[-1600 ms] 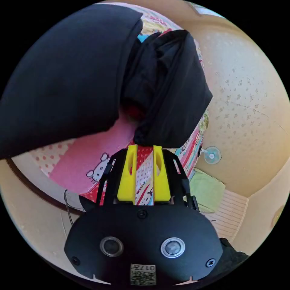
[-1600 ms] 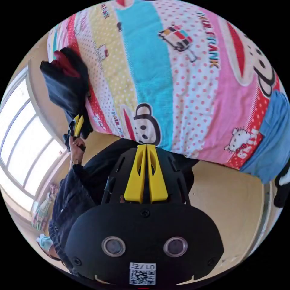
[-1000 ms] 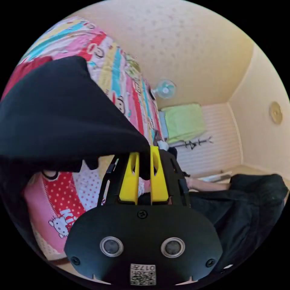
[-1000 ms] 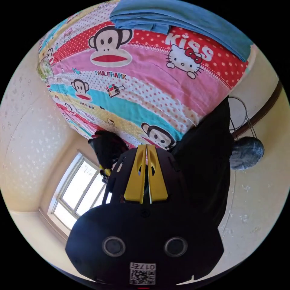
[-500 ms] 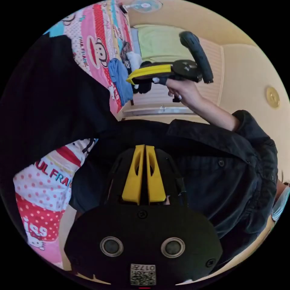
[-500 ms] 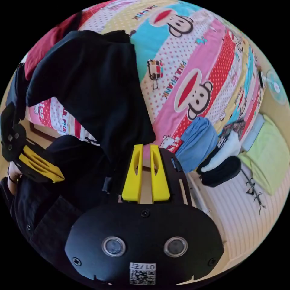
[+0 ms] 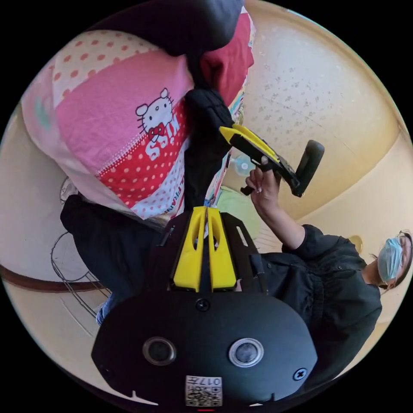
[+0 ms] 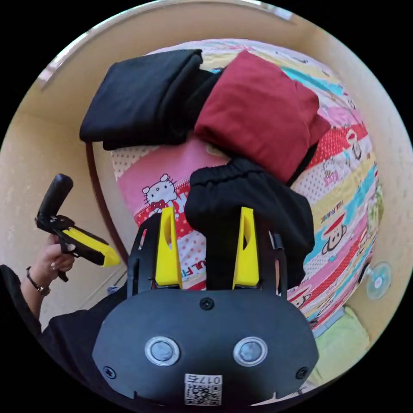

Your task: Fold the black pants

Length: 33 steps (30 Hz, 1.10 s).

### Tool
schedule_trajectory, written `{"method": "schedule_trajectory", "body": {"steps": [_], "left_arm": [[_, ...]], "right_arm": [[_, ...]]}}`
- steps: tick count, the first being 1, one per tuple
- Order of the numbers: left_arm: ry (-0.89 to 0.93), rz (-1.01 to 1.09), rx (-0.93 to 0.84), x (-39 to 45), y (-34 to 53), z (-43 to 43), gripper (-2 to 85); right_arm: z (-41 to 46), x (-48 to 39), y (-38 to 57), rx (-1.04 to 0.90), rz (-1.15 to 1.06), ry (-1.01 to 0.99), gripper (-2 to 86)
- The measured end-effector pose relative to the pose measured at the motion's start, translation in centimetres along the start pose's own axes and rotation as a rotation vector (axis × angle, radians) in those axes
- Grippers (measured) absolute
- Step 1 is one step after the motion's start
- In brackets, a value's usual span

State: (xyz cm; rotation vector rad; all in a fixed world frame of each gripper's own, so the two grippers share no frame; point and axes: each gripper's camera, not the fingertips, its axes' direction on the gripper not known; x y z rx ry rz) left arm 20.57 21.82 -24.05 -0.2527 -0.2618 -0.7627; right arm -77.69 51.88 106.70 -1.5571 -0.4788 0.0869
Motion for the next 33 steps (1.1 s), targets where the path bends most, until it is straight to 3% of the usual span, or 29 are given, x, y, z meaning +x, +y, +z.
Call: {"method": "schedule_trajectory", "body": {"steps": [3,5,9,15,20,26,33], "left_arm": [[0.053,0.006,0.032,-1.0,2.4,2.7,-0.9],[0.091,0.021,0.035,-1.3,3.5,5.0,-0.9],[0.144,0.055,0.05,-1.7,5.6,10.2,-0.9],[0.099,0.11,-0.034,-1.7,7.4,16.8,-0.8],[-0.091,0.223,-0.031,1.5,8.4,20.0,2.2],[-0.248,0.38,0.067,5.8,10.1,24.4,12.0],[-0.431,0.684,0.471,13.4,18.1,23.9,15.6]], "right_arm": [[6.5,-7.9,-2.4,-0.084,-0.201,0.242,19.3],[11.8,-12.0,-2.6,-0.14,-0.316,0.544,14.9],[11.6,-11.7,-2.9,-0.105,-0.275,0.579,7.4],[-2.3,-3.7,0.3,0.133,0.149,0.282,5.6],[-16.2,2.9,9.8,0.421,0.443,-0.367,5.2],[-32.4,-1.2,19.2,0.797,0.304,-0.619,5.1],[-52.3,-10.2,24.2,1.096,0.02,-0.557,5.1]]}}
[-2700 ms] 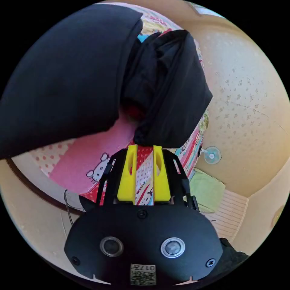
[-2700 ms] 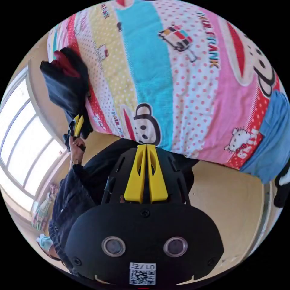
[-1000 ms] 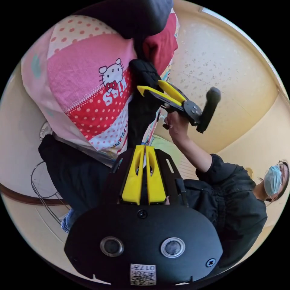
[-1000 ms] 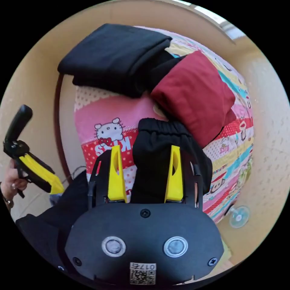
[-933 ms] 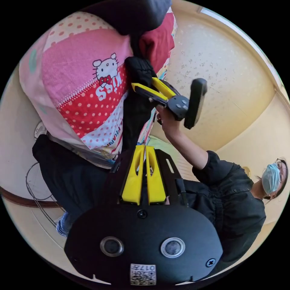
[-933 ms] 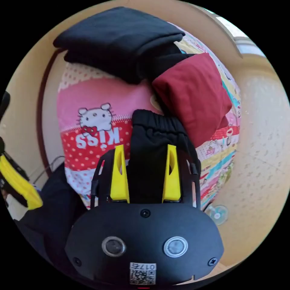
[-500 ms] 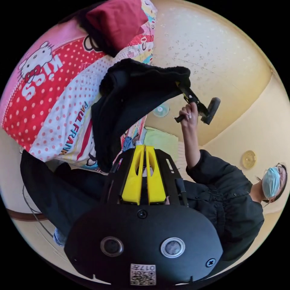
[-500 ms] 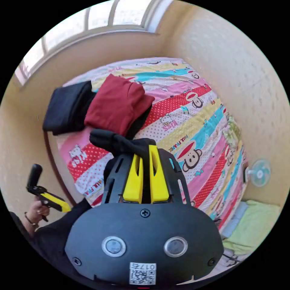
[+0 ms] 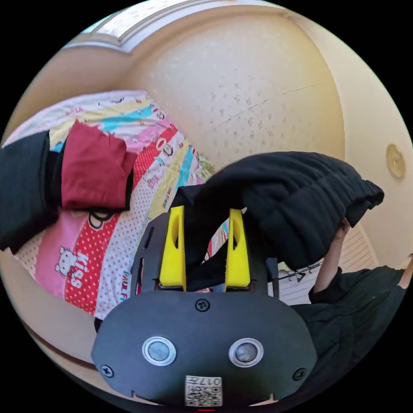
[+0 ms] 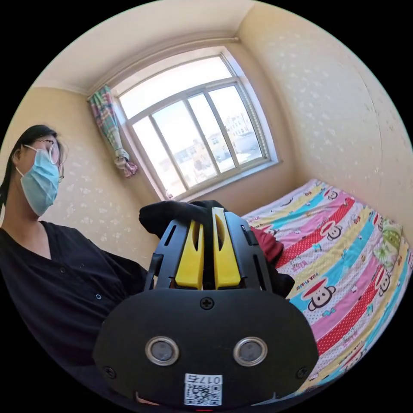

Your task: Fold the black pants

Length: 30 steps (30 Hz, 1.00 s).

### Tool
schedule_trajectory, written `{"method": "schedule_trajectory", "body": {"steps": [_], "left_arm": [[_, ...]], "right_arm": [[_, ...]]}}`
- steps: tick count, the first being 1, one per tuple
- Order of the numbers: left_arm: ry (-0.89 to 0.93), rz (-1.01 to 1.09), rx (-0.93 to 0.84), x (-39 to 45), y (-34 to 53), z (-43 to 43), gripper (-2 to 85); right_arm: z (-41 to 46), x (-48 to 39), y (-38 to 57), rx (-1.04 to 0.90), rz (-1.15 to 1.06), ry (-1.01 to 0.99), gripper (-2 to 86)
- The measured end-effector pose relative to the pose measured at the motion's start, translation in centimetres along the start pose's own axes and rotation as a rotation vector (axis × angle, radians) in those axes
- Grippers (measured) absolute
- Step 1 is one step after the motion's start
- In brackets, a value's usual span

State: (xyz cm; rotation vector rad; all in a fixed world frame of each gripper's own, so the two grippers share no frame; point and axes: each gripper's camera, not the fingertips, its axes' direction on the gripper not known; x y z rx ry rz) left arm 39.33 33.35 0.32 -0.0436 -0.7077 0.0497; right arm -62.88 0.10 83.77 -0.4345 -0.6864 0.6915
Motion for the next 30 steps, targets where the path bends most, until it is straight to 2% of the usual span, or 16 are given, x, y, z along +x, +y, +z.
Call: {"method": "schedule_trajectory", "body": {"steps": [4,6,9,13,17,21,25,28,30], "left_arm": [[-0.073,0.275,0.211,8.9,1.2,-5.8,15.6],[-0.065,0.513,0.348,15.7,3.1,-9.2,10.8],[0.022,0.733,0.385,23.0,4.8,-11.5,4.8],[0.239,0.778,0.424,28.1,4.9,-14.0,3.5],[0.456,0.78,0.576,31.4,3.9,-18.2,2.9],[0.645,0.839,0.666,34.2,2.4,-20.7,3.0],[0.647,0.826,0.711,35.8,2.5,-21.3,3.1],[0.51,0.79,0.734,36.3,2.1,-18.8,3.0],[0.408,0.751,0.698,36.2,-0.9,-14.3,2.8]], "right_arm": [[-3.9,-9.5,-5.8,0.106,-0.129,-0.003,5.1],[-5.6,-12.4,-8.0,0.155,-0.144,-0.018,5.0],[-8.2,-16.9,-11.5,0.225,-0.209,-0.023,5.0],[-12.4,-22.8,-16.3,0.325,-0.262,-0.015,4.7],[-18.2,-27.6,-20.6,0.446,-0.309,0.101,4.6],[-23.2,-29.9,-24.2,0.541,-0.347,0.094,4.4],[-27.2,-30.2,-27.6,0.617,-0.255,0.167,4.0],[-28.6,-27.4,-29.7,0.641,-0.094,0.27,4.0],[-29.2,-23.6,-32.3,0.605,-0.001,0.348,4.0]]}}
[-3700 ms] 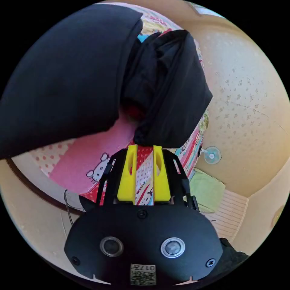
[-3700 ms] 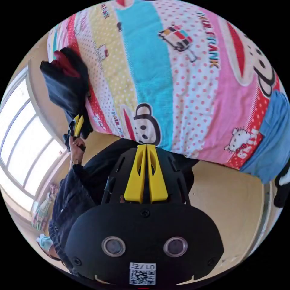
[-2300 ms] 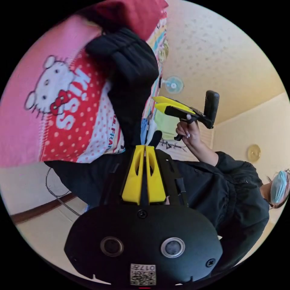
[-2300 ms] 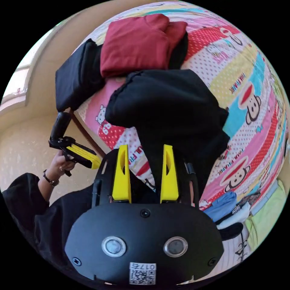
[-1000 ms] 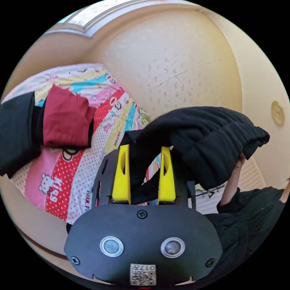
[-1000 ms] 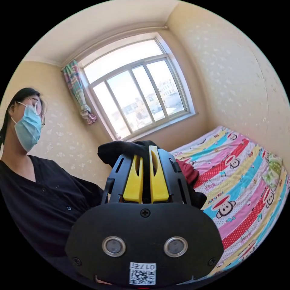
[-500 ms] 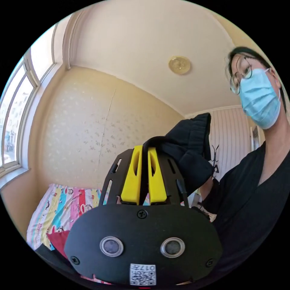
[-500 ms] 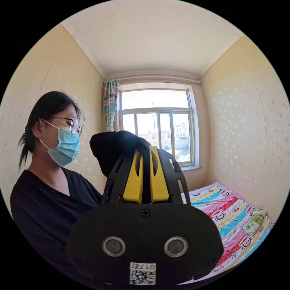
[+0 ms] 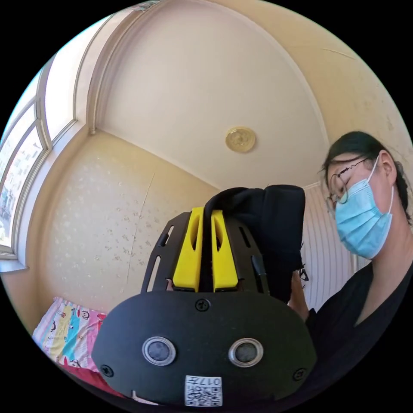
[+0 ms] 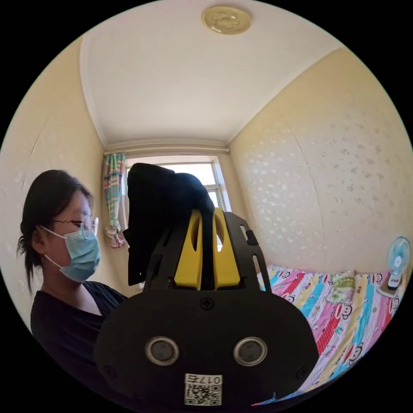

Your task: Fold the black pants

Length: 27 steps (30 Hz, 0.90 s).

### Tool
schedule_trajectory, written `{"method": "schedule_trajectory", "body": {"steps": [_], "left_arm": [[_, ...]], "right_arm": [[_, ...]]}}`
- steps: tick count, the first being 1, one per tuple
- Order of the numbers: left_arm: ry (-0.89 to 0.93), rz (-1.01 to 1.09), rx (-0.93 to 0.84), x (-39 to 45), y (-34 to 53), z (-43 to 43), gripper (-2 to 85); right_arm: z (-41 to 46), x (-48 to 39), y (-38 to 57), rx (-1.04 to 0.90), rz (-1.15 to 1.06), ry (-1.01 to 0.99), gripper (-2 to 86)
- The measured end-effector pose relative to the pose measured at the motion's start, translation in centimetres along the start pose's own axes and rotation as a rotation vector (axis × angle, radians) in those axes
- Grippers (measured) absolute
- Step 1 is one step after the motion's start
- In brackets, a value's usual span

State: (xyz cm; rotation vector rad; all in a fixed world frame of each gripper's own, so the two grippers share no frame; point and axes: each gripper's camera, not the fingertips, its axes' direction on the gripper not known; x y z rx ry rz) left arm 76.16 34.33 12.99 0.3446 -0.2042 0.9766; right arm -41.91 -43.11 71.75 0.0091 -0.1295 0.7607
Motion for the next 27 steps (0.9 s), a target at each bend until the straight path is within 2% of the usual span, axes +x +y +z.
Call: {"method": "schedule_trajectory", "body": {"steps": [1,3,4,5,6,7,8,9,10,11,13,15,17,18,20,23,27], "left_arm": [[-0.015,-0.015,-0.03,-1.2,0.3,1.6,2.8],[-0.073,-0.114,-0.221,-8.4,1.8,11.1,3.2],[-0.101,-0.135,-0.28,-10.6,2.5,14.0,3.4],[-0.188,-0.154,-0.4,-15.4,4.4,19.5,3.8],[-0.294,-0.202,-0.552,-20.4,7.5,24.0,4.5],[-0.356,-0.274,-0.645,-23.0,9.4,25.7,4.9],[-0.443,-0.454,-0.808,-27.7,13.7,27.2,5.7],[-0.432,-0.578,-0.873,-30.7,18.0,26.7,5.7],[-0.4,-0.606,-0.879,-31.5,20.1,26.0,5.4],[-0.329,-0.61,-0.888,-32.7,24.4,24.3,3.9],[-0.318,-0.601,-1.005,-33.7,32.1,21.3,1.5],[-0.411,-0.656,-1.352,-34.0,44.3,16.5,3.7],[-0.426,-0.739,-1.571,-33.0,52.8,11.6,5.0],[-0.41,-0.815,-1.663,-31.7,57.1,8.3,4.9],[-0.385,-0.927,-1.747,-29.8,61.5,4.1,4.3],[-0.36,-1.022,-1.864,-26.9,65.2,0.4,4.6],[-0.3,-1.013,-1.952,-24.6,66.4,1.2,5.4]], "right_arm": [[2.3,3.4,-1.7,-0.042,0.037,0.075,4.0],[7.1,10.9,-4.7,-0.115,0.146,0.184,4.3],[11.3,17.6,-6.8,-0.171,0.25,0.25,4.6],[15.8,25.0,-8.4,-0.226,0.338,0.311,5.1],[17.8,28.7,-8.7,-0.26,0.376,0.349,5.4],[21.0,35.6,-8.0,-0.351,0.441,0.437,5.9],[22.9,41.4,-5.8,-0.511,0.554,0.544,6.2],[23.1,43.9,-4.2,-0.586,0.625,0.602,6.2],[22.1,47.2,-1.1,-0.63,0.713,0.673,6.1],[20.3,49.3,2.4,-0.601,0.745,0.657,6.1],[17.5,52.2,8.6,-0.625,0.745,0.544,6.0],[14.1,55.1,17.0,-0.741,0.833,0.518,6.1],[7.8,57.5,29.1,-0.927,1.051,0.562,6.6],[6.1,57.7,31.9,-0.966,1.11,0.561,6.7],[-0.7,57.1,40.2,-1.035,1.302,0.512,7.1],[-6.0,55.8,44.4,-1.064,1.399,0.435,7.4],[-7.0,54.6,44.5,-1.216,1.289,0.29,8.8]]}}
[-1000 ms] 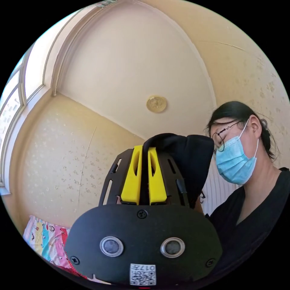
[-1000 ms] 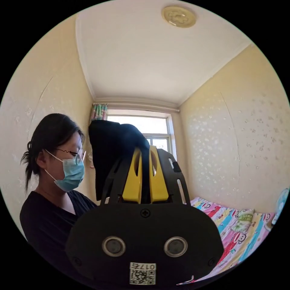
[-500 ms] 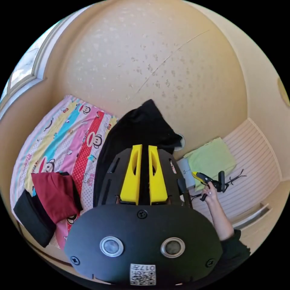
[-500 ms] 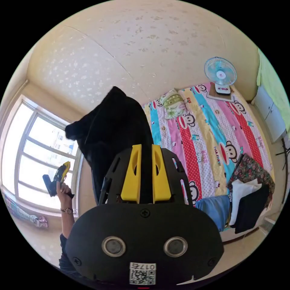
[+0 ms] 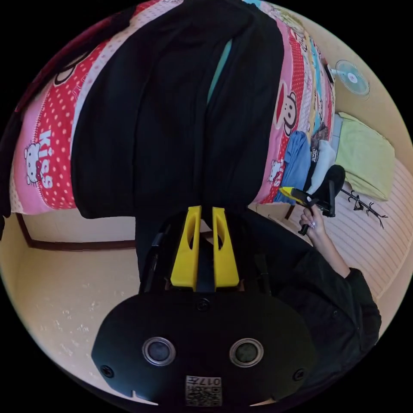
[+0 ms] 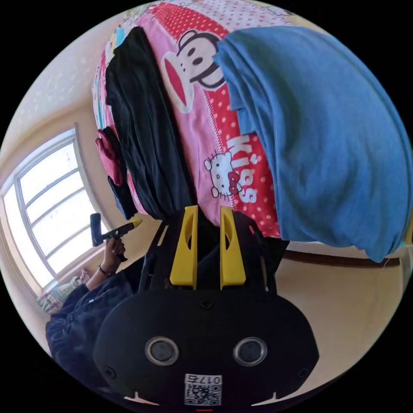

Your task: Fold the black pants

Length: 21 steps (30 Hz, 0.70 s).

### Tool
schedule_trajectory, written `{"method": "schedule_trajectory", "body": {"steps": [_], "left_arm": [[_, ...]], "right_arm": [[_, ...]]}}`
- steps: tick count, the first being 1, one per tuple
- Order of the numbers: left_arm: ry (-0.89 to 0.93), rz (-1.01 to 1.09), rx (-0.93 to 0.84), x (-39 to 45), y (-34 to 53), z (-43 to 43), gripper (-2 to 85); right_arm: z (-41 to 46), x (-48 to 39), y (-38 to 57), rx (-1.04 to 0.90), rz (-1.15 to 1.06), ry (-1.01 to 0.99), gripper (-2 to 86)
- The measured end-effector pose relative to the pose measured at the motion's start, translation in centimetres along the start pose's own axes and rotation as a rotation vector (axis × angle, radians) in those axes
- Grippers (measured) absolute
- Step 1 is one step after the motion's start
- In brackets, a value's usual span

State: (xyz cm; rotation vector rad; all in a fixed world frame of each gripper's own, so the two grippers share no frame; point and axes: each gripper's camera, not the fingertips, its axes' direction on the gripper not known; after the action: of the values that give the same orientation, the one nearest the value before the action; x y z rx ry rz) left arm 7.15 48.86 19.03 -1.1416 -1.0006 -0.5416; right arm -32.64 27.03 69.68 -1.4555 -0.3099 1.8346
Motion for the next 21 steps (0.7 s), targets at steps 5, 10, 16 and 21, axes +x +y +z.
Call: {"method": "schedule_trajectory", "body": {"steps": [5,10,16,21], "left_arm": [[0.056,-0.007,-0.016,2.3,-1.9,-1.0,6.4],[0.067,-0.022,-0.024,3.3,-4.2,-2.8,6.5],[0.183,-0.056,0.031,2.8,-6.0,-7.5,7.8],[0.324,0.022,0.023,3.9,-7.8,-13.2,13.1]], "right_arm": [[-0.7,-0.3,0.8,-0.199,-0.216,0.07,12.3],[-5.0,1.6,1.3,-0.241,-0.282,0.078,11.9],[-14.5,3.9,1.6,-0.39,-0.414,-0.093,4.2],[-26.6,2.8,3.0,-0.384,-0.582,-0.428,3.0]]}}
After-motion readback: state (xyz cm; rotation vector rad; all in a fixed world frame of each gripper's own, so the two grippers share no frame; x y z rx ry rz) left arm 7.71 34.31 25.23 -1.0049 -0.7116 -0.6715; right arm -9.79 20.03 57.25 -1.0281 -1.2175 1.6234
